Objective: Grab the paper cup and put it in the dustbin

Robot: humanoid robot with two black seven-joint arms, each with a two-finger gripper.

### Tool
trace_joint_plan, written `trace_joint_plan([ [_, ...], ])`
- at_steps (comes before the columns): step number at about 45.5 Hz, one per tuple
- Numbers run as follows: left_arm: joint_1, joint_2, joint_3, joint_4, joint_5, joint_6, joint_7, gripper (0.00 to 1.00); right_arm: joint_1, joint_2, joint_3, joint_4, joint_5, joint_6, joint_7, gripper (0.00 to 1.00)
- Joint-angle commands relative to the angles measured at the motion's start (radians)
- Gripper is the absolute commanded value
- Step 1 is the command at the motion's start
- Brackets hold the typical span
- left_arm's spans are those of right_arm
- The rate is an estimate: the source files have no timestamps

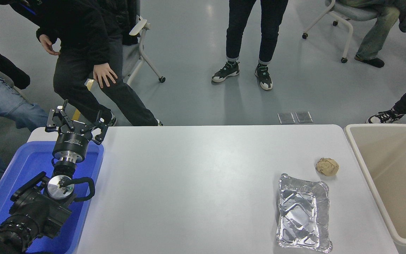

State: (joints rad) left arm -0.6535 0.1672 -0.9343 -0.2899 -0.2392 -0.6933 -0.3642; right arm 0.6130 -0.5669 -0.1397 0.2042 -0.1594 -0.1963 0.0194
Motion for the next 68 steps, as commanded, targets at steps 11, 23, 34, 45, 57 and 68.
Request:
trace_joint_plan([
  [11, 0.0, 0.0, -0.001, 0.0, 0.0, 0.0, 0.001, 0.99, 0.05, -0.005, 0.003, 0.011, -0.002, -0.011, -0.001, 0.99],
  [23, 0.0, 0.0, -0.001, 0.0, 0.0, 0.0, 0.001, 0.99, 0.136, -0.082, -0.037, 0.125, -0.066, -0.008, -0.001, 0.99],
  [34, 0.0, 0.0, -0.001, 0.0, 0.0, 0.0, 0.001, 0.99, 0.306, -0.226, -0.247, 0.424, -0.16, -0.002, -0.001, 0.99],
  [45, 0.0, 0.0, -0.001, 0.0, 0.0, 0.0, 0.001, 0.99, 0.559, -0.246, -0.547, 0.572, -0.149, 0.026, -0.002, 1.0],
  [57, 0.0, 0.0, -0.001, 0.0, 0.0, 0.0, 0.001, 0.99, 0.824, -0.237, -0.759, 0.695, -0.163, 0.233, -0.004, 1.0],
  [68, 0.0, 0.0, 0.0, 0.0, 0.0, 0.0, -0.001, 0.99, 1.047, -0.044, -1.049, 0.713, -0.147, 0.569, -0.002, 1.0],
])
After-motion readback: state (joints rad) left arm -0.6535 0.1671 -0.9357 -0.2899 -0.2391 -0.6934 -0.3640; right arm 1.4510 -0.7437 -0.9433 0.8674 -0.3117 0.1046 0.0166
